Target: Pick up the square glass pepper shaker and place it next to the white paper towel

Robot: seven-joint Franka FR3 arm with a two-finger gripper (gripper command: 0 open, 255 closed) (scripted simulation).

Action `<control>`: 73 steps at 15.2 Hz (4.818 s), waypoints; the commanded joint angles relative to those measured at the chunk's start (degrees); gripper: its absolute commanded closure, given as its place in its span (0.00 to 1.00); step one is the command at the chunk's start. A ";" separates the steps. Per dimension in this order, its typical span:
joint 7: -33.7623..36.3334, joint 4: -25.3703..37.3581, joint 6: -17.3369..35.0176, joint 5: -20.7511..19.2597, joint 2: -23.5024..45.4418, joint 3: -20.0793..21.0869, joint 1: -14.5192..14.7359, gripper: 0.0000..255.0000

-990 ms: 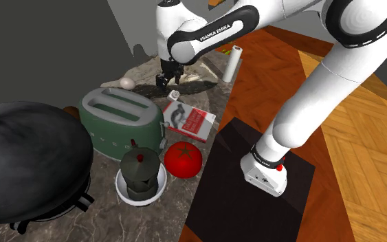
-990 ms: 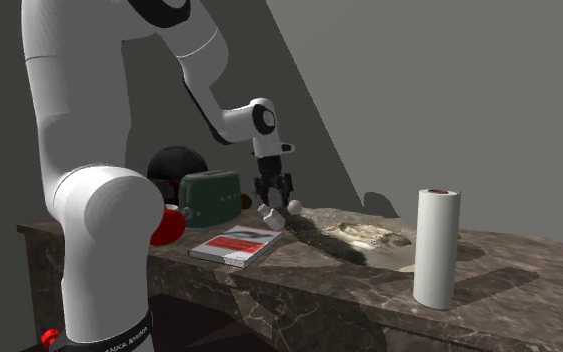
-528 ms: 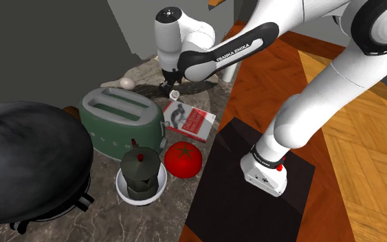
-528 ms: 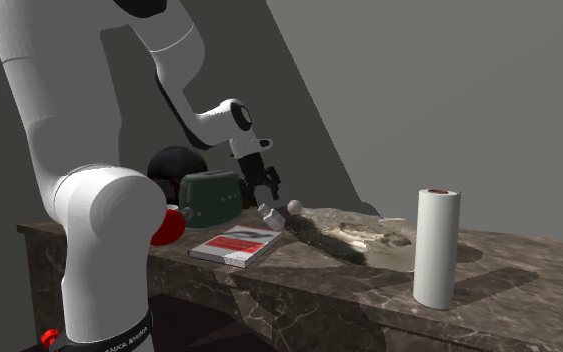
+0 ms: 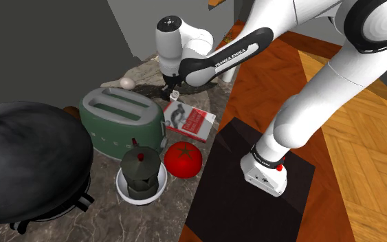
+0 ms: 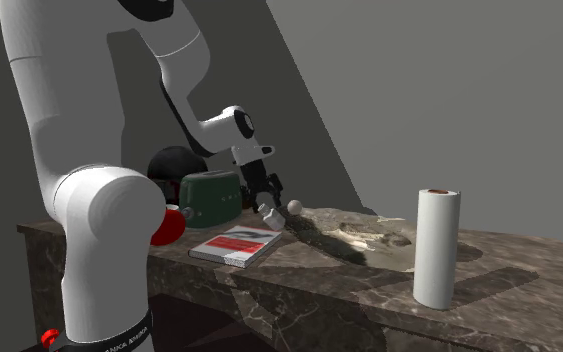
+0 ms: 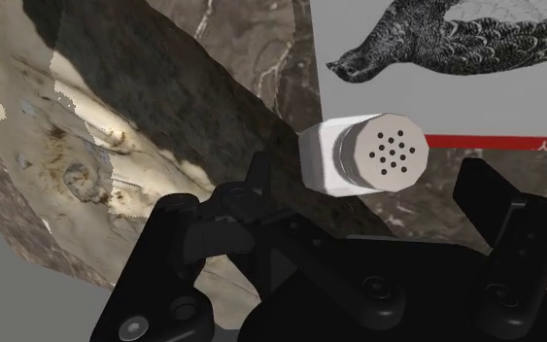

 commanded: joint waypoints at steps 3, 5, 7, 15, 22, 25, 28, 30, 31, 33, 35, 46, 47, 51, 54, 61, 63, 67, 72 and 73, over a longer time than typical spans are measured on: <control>0.01 -0.01 0.02 -0.02 0.01 0.00 -0.01 0.00; 0.01 -0.01 0.02 -0.02 0.01 0.00 -0.01 1.00; 0.01 -0.01 0.02 -0.01 0.01 0.00 0.00 1.00; -0.97 0.60 -1.33 0.82 -0.97 -0.08 0.16 1.00; -4.04 3.16 -6.22 3.26 -3.97 -0.38 0.65 1.00; -5.21 4.45 -8.34 4.08 -5.04 -0.52 0.83 1.00; -6.29 5.85 -10.47 4.80 -5.99 -0.64 0.98 1.00; -6.98 6.85 -11.90 5.23 -6.55 -0.72 1.06 1.00; -7.31 7.37 -12.61 5.42 -6.81 -0.76 1.10 1.00; -7.96 8.44 -14.04 5.79 -7.29 -0.83 1.17 1.00; -8.58 9.55 -15.47 6.12 -7.72 -0.90 1.23 1.00; -11.62 16.53 -23.32 7.37 -9.14 -1.13 1.37 1.00; -11.87 17.23 -24.04 7.45 -9.19 -1.14 1.37 1.00; -12.83 20.17 -26.90 7.69 -9.27 -1.16 1.35 1.00; -13.52 22.50 -29.06 7.81 -9.20 -1.15 1.32 1.00; -15.04 28.38 -34.13 7.90 -8.59 -1.04 1.20 1.00; -15.44 30.11 -35.53 7.88 -8.32 -0.99 1.16 1.00; -20.88 26.99 -33.03 7.43 -10.85 -5.09 -0.71 1.00; -27.53 24.60 -30.04 6.46 -12.55 -10.25 -3.04 1.00; -28.84 24.32 -29.45 6.25 -12.70 -11.28 -3.52 1.00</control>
